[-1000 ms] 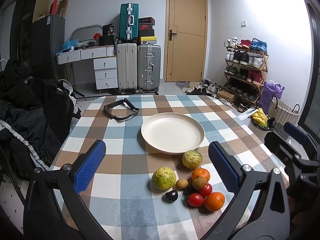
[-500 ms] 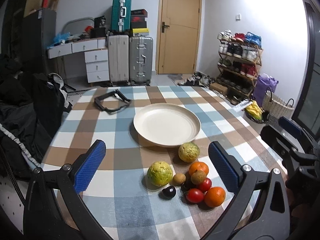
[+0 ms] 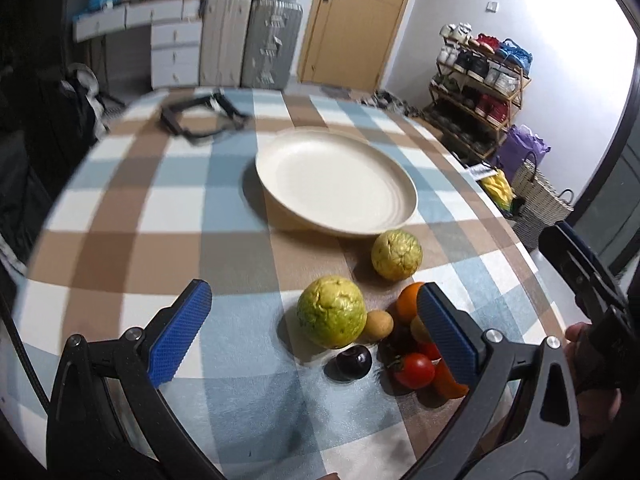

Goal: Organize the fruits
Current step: 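Grasp the dark green bumpy fruit with the left tool while the right grasps the yellow-green one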

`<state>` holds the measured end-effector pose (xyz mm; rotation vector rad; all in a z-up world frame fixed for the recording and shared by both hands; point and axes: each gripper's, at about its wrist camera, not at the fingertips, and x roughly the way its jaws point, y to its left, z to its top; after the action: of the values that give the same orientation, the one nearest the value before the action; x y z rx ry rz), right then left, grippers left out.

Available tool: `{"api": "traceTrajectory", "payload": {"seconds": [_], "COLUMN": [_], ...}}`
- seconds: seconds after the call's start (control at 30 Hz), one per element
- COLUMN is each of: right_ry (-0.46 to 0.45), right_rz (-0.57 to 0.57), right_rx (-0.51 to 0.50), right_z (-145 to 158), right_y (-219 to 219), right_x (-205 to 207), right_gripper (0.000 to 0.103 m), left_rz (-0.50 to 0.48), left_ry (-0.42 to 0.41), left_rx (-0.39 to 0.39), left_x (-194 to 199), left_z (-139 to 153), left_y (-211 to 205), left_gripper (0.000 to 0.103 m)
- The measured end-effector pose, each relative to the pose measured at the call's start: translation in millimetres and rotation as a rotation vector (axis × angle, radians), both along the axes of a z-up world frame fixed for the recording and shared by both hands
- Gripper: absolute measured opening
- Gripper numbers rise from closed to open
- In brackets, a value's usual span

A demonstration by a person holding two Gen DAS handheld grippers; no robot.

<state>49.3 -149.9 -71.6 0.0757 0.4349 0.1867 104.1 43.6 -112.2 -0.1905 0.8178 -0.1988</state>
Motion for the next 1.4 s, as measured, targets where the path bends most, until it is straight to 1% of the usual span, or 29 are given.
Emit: {"api": "traceTrajectory", "payload": {"seconds": [0.2,0.3,0.33,0.4,0.43,0.47,0.5,0.53,0.57,0.6,0.67,0.73,0.8,0.9,1.07,1.2,1.37,1.4], "right_ry": [0.047,0.067,0.071,0.084,0.089,0.095,0.101,0.107,0.112,0.119,0.131,0.145,0.155,0.191,0.288,0.339,0.413,0.425], "right_rz": [0.003,0.005,0.006,0.008,0.010,0.013,0.014,0.015,0.017,0.020,0.027,0.037,0.051,0.097,0.142,0.175,0.208,0.209], "right_rx": [0.015,0.017,0.017,0.019,0.021,0.023,0.024,0.026,0.028,0.030,0.032,0.034,0.040,0.069,0.103,0.110,0.116,0.115], "right_z": [-15.6,-22.4,-23.9,-27.1,-28.2,-29.8,-31.1,-32.4,-32.8,-34.1,-35.9,-37.0,-38.6,-41.1,-52.1,-60.5,-71.8,-73.3], "right_y": [-2.4,-2.7,-2.6,-2.9,-3.1,-3.3,-3.5,-3.8,-3.3,-3.2,-2.7,-1.2,0.0,3.0,13.0,21.8,33.1,35.0], "right_x": [19.4,26.9,28.9,33.4,35.1,37.9,40.3,42.5,43.1,44.9,47.3,48.5,51.3,56.4,72.8,84.7,101.9,103.0], "right_gripper": [0.103,0.103,0.103,0.103,0.103,0.103,0.103,0.103,0.103,0.103,0.103,0.103,0.103,0.103,0.103,0.102,0.093,0.089], "left_rz": [-0.055,-0.071,-0.079,-0.094,-0.101,-0.111,-0.117,-0.126,-0.138,-0.143,-0.156,-0.161,-0.171,-0.171,-0.162,-0.152,-0.143,-0.142], "left_ry": [0.101,0.129,0.140,0.163,0.172,0.181,0.190,0.201,0.219,0.230,0.231,0.235,0.233,0.230,0.224,0.213,0.200,0.196], "left_rx": [-0.091,-0.108,-0.120,-0.145,-0.153,-0.159,-0.163,-0.171,-0.195,-0.216,-0.241,-0.267,-0.273,-0.296,-0.329,-0.348,-0.359,-0.360], "left_x": [28.9,37.4,41.0,44.2,45.9,47.9,49.7,52.0,54.7,55.2,60.2,61.8,64.8,64.5,62.7,61.6,60.8,60.8], "left_z": [-27.0,-35.0,-37.9,-42.0,-43.9,-46.1,-48.0,-50.5,-53.9,-56.3,-58.0,-58.9,-60.0,-60.6,-59.9,-56.8,-50.7,-49.3], "left_y": [7.2,4.1,4.6,4.6,4.5,4.0,3.2,3.8,4.8,6.5,9.6,10.5,10.2,11.6,21.1,31.3,42.0,43.7], "left_gripper": [0.102,0.100,0.097,0.090,0.085,0.074,0.068,0.059,0.052,0.051,0.044,0.044,0.044,0.044,0.044,0.044,0.044,0.044]}}
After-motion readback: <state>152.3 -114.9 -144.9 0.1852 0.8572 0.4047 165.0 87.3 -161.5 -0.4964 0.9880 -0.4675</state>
